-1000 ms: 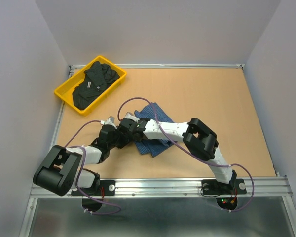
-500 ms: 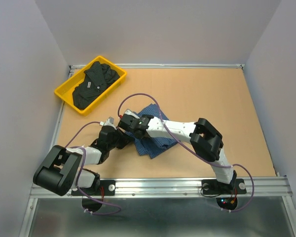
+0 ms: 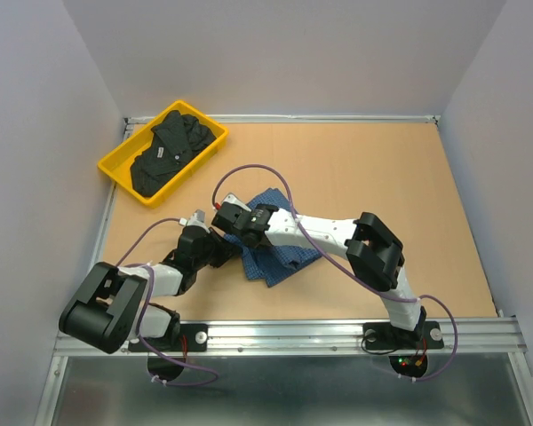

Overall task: Fold and stack the long sleeve shirts
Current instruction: Fold the shirt

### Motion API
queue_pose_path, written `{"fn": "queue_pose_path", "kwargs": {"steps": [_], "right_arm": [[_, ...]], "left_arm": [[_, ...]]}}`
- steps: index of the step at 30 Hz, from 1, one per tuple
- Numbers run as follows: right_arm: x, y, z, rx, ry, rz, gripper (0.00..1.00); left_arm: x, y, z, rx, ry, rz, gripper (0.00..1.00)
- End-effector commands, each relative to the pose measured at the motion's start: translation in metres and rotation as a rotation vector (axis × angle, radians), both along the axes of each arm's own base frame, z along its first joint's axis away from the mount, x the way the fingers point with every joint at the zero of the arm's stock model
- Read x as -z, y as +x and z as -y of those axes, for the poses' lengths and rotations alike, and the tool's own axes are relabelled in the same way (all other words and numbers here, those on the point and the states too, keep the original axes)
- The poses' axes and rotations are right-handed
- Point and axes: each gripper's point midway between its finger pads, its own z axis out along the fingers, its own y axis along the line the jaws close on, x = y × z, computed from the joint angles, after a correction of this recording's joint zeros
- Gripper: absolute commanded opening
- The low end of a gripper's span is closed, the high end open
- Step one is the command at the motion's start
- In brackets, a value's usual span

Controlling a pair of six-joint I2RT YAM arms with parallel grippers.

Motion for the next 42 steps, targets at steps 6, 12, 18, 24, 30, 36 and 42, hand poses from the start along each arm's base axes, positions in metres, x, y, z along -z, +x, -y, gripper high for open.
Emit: {"fn": "queue_pose_path", "kwargs": {"steps": [6,12,18,24,30,36,42], "right_arm": [[-0.04,-0.007,-0.044,0.021,0.24,-0.02,0.44],[-0.061,-0.02,-0.066,-0.011,0.397,-0.078,0.57],[-0.088,-0.021,-0.056,0.012,0.495,-0.035,0.57],[-0.112,-0.018,-0.023,0.061,0.589,0.008,0.56],[-0.125,-0.007,0.012,0.125,0.824,-0.012,0.57],[-0.097,-0.016,0.027,0.132,0.92,-0.05,0.51],[-0.074,-0.025,0.033,0.154,0.982,-0.084,0.47]], "left_arm": [[-0.007,-0.001,0.001,-0.001,-0.021,0.033,0.0],[-0.005,-0.003,-0.001,-0.012,-0.018,0.027,0.0],[-0.006,-0.008,-0.009,-0.049,-0.013,0.02,0.02],[-0.022,-0.008,-0.016,-0.077,0.003,0.045,0.18],[-0.057,-0.005,-0.031,-0.126,0.057,0.122,0.5],[-0.124,0.018,-0.029,-0.136,0.047,0.272,0.61],[-0.159,0.067,-0.002,-0.075,0.082,0.308,0.61]]}}
